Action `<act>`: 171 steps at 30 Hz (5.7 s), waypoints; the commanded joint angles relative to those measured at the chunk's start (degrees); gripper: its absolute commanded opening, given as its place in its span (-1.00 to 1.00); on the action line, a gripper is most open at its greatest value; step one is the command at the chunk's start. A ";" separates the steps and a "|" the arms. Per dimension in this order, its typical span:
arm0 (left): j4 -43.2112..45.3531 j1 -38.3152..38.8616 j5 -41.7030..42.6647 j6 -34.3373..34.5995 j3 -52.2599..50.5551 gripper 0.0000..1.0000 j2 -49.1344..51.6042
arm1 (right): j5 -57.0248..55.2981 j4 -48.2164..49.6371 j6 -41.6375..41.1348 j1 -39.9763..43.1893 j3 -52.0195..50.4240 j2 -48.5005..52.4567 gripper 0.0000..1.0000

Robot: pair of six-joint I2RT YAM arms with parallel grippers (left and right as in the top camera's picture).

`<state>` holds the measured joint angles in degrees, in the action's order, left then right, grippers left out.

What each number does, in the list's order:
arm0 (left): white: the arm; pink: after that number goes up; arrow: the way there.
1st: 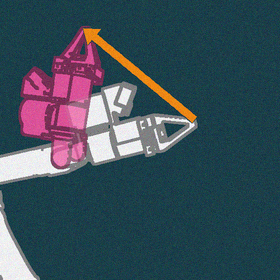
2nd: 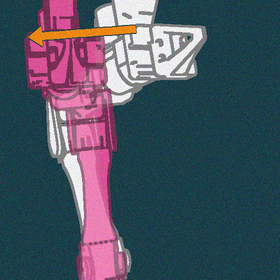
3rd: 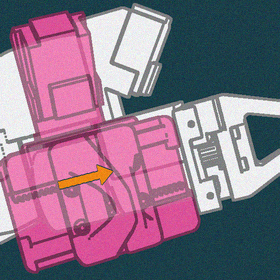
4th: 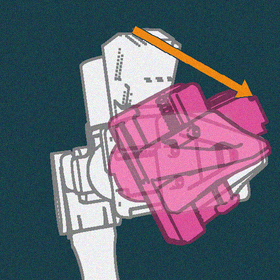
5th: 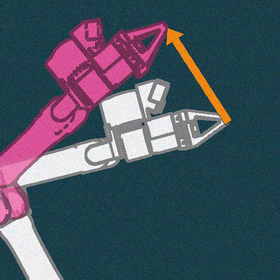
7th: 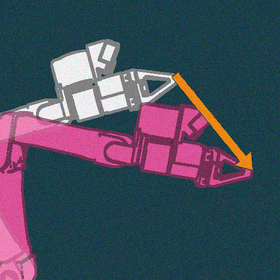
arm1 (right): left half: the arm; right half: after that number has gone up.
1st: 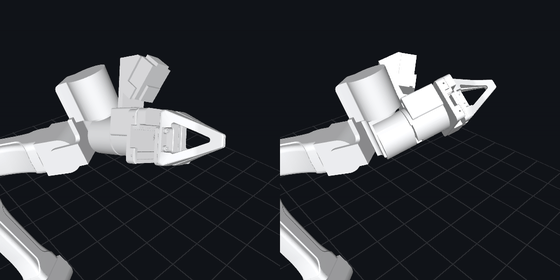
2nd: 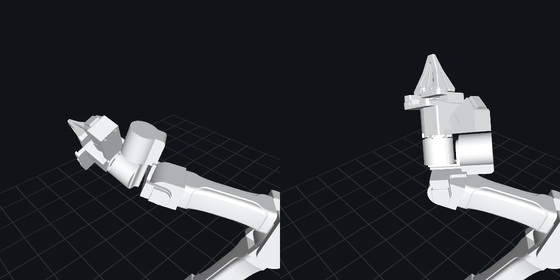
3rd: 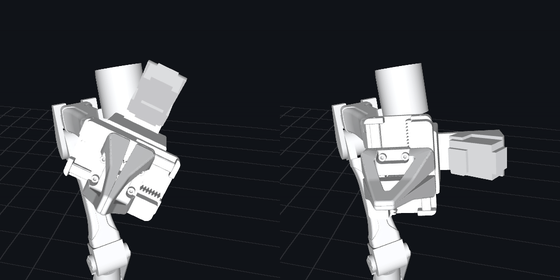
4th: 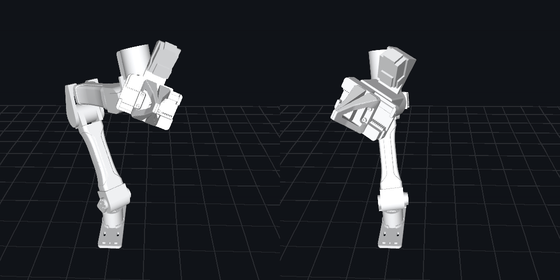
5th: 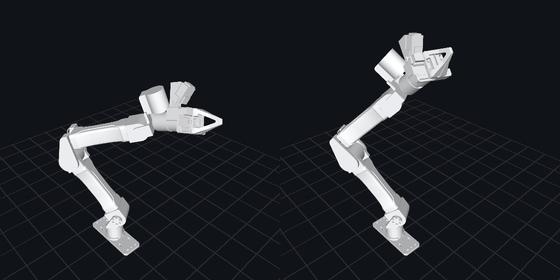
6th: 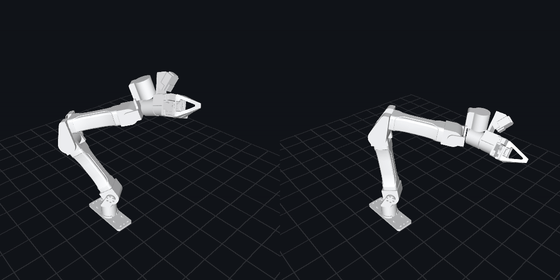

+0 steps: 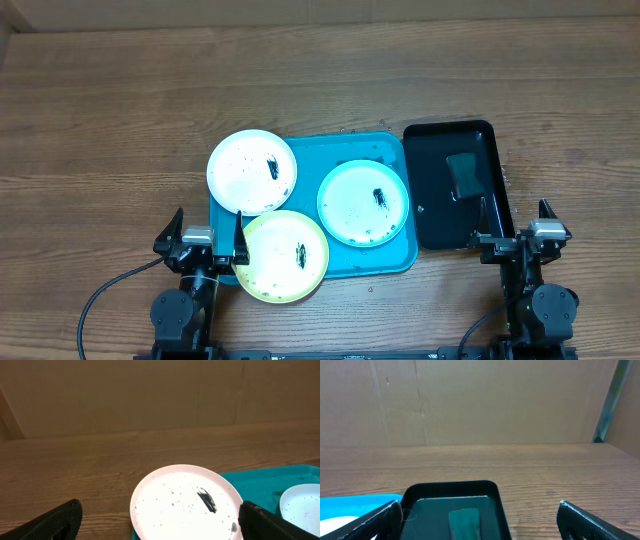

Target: Clean dirty plates on tray and stack at the side

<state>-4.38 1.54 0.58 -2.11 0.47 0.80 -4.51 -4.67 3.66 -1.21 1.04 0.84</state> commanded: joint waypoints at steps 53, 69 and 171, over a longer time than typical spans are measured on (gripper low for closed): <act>-0.09 0.33 -0.76 -1.14 -0.15 0.99 -0.15 | -0.37 0.26 0.24 -0.15 -0.57 -0.39 1.00; -0.11 0.33 -0.76 -1.14 -0.15 1.00 -0.15 | -0.37 0.26 0.24 -0.15 -0.57 -0.39 1.00; -61.68 1.16 20.33 20.15 69.94 1.00 54.03 | -0.37 0.28 0.26 -0.15 -0.57 -0.39 1.00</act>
<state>-66.04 1.61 16.84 17.67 69.17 52.66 -4.49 -4.71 3.66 -1.21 1.04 0.86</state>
